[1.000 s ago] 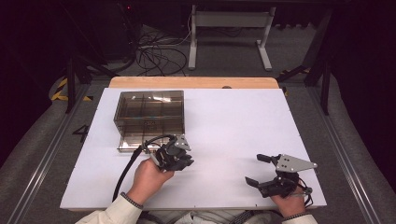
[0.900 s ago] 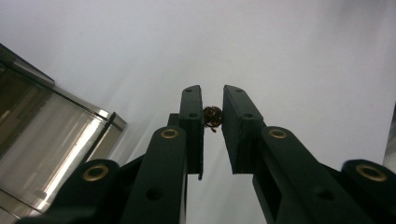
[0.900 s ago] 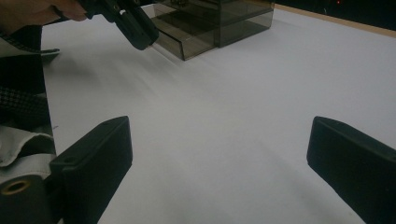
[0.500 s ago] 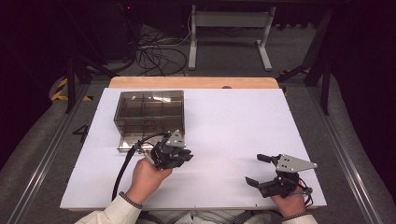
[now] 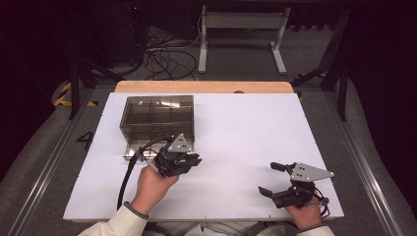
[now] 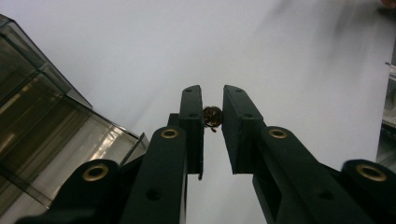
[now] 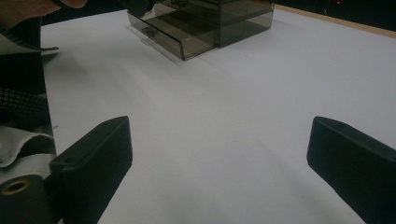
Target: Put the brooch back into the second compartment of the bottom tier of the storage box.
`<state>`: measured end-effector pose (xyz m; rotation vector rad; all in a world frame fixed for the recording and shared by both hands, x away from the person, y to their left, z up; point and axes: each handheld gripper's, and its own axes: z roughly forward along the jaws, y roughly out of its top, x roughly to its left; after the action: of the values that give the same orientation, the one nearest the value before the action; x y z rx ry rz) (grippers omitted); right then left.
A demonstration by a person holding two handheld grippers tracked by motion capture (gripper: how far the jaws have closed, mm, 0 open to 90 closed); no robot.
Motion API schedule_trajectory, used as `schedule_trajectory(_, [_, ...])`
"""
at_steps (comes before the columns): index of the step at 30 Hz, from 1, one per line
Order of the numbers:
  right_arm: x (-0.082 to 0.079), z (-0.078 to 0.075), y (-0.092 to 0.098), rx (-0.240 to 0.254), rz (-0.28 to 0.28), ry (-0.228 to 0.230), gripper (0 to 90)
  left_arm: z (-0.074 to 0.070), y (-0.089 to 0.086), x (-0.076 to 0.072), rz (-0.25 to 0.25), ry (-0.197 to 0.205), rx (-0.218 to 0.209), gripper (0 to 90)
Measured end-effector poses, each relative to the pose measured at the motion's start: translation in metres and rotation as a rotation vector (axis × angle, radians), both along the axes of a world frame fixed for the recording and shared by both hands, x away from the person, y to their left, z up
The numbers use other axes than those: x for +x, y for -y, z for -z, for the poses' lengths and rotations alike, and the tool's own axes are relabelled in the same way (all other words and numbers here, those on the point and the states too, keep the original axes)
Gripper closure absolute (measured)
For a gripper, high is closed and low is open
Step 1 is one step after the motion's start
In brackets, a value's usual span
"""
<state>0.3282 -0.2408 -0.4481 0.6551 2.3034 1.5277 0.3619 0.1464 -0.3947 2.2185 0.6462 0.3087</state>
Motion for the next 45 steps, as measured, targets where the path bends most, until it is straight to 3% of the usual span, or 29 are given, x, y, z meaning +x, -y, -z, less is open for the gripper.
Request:
schedule_trajectory(16, [0.0,0.0,0.0,-0.001,0.001,0.001,7.4,-0.012,-0.027,0.005,-0.078,0.032,-0.03,78.9])
schedule_trajectory(33, [0.0,0.0,0.0,0.005,0.0,-0.003,7.4,-0.017,-0.053,0.011,-0.161,0.062,-0.021,79.0])
schedule_trajectory(45, [0.0,0.0,0.0,0.004,-0.003,-0.001,7.5,-0.014,-0.069,0.018,-0.218,0.057,-0.002,78.9])
